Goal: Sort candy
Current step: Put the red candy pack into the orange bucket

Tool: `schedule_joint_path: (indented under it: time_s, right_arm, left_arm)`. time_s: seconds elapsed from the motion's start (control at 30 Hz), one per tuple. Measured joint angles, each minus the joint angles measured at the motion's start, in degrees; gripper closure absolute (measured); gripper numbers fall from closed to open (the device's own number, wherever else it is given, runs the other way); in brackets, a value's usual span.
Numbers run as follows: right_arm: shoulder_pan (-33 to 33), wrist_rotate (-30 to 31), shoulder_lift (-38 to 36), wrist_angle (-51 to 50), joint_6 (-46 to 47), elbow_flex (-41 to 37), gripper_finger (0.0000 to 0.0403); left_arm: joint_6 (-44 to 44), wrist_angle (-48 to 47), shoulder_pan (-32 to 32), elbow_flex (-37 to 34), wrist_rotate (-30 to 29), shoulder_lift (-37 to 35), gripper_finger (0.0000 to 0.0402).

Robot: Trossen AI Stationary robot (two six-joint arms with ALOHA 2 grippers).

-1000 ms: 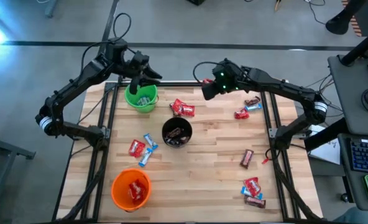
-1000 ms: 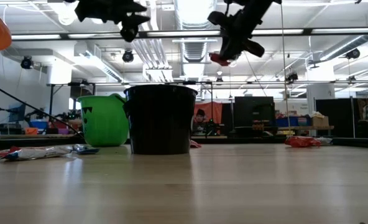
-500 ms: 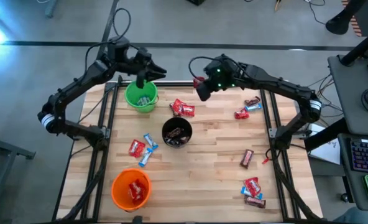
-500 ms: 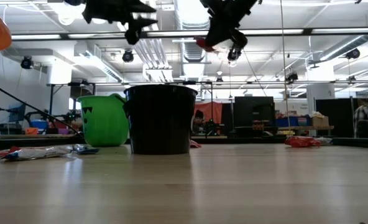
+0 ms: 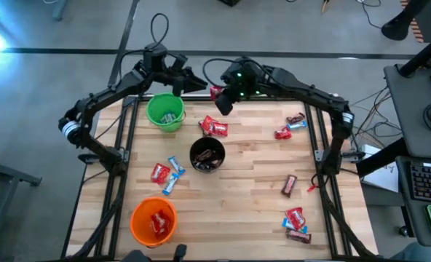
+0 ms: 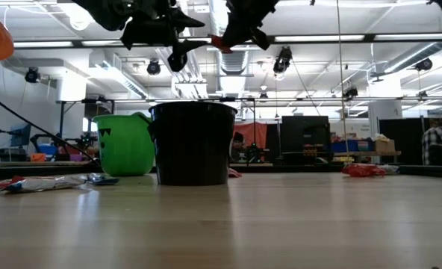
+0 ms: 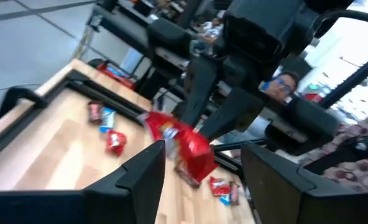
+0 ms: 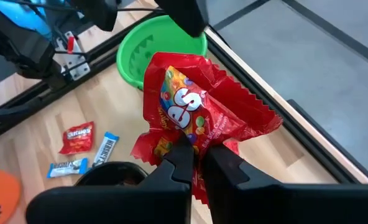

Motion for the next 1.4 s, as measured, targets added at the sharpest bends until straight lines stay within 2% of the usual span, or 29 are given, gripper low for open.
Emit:
schedule_joint_path:
  time_s: [0.2,0.43,1.1,1.23,1.4]
  right_arm:
    - [0.01,-0.02,3.57,-0.85,-0.13,4.19,0.0391]
    - [0.14,0.01,4.20,-1.06,0.02,6.57,0.0391]
    - [0.27,-0.04,4.52,1.16,0.96,6.88,0.0391]
    - [0.27,-0.30,4.51,1.31,0.94,6.88,0.0391]
    - [0.27,-0.49,4.47,1.27,0.92,6.88,0.0390]
  left_arm:
    - [-0.47,-0.15,-0.01,0.00,0.20,0.43,0.0210]
    - [-1.11,-0.24,0.03,0.00,-0.22,0.41,0.0210]
    - [0.99,0.53,-2.48,0.00,-1.35,1.59,0.0213]
    - [3.28,1.05,-2.54,0.00,-1.44,1.59,0.0247]
    - [7.90,1.01,-2.66,0.00,-2.27,1.59,0.0345]
